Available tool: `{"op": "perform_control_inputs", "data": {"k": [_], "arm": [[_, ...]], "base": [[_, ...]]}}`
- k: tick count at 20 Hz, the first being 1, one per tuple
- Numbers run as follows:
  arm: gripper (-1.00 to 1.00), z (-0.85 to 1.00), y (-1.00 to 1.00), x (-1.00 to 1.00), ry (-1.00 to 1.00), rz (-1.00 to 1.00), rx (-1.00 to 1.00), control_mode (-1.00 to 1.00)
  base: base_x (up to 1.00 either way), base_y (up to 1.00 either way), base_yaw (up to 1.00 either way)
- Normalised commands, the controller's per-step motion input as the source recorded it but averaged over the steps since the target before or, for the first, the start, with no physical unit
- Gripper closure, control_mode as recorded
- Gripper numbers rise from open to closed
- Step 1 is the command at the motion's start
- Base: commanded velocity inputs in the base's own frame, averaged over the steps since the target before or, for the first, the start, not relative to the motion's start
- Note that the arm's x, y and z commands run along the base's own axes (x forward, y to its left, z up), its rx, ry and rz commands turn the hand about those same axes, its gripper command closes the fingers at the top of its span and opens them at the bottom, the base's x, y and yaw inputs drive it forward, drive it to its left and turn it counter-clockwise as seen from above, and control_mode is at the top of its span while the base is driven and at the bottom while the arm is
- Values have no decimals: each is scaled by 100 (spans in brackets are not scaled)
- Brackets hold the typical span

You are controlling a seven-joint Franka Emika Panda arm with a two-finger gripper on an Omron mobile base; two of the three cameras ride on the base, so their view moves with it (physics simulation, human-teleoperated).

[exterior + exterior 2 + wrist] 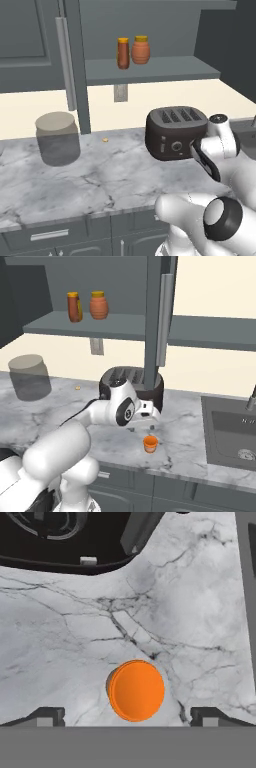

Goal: Pick the jam and honey bottle from the counter and place them in the cabinets closest to them.

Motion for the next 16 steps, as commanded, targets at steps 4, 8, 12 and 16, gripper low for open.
{"op": "perform_control_inputs", "data": {"k": [4, 8, 12, 16], "arm": [[-100, -17, -22, 3, 1, 1, 0, -100], [-100, -5, -6, 0, 0, 2, 1, -100], [-100, 0, 0, 0, 0, 0, 0, -100], [-100, -28, -13, 0, 1, 6, 1, -100]], "base": [[0, 0, 0], [0, 0, 0], [0, 0, 0], [0, 0, 0]]}}
